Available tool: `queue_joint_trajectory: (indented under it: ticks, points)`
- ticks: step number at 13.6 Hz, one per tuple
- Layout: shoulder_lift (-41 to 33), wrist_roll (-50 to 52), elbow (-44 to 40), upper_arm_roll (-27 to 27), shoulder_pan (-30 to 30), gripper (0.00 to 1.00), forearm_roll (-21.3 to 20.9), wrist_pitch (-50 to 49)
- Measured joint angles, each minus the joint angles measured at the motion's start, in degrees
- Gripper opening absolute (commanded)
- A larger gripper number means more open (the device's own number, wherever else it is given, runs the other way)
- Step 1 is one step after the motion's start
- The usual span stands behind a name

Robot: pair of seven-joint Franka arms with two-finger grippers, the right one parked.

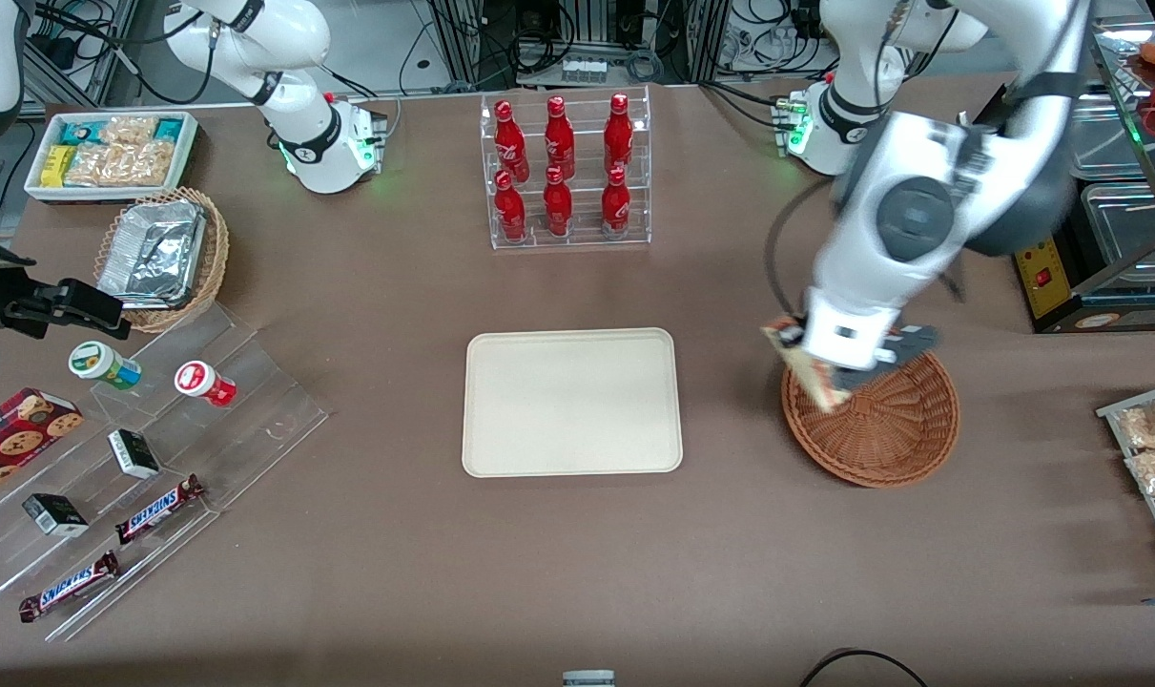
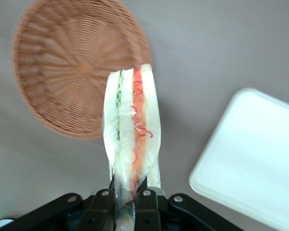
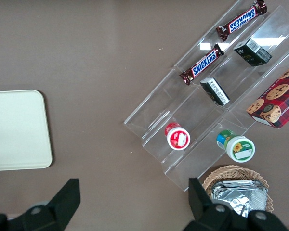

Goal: Place sandwich from basket to tray
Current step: 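Lift the sandwich and carry it over the cream tray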

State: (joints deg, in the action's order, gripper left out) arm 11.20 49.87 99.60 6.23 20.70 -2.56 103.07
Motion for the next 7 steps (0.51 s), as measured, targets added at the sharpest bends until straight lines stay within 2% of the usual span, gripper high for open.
queue_joint_trajectory:
  ticks: [3, 7]
  points:
    - [3.6, 2.3, -3.1, 0.1, 7.3, 0.00, 1.6, 0.1]
    - [12.5, 5.8, -10.6, 0.2, 14.5, 0.00, 3.6, 3.6]
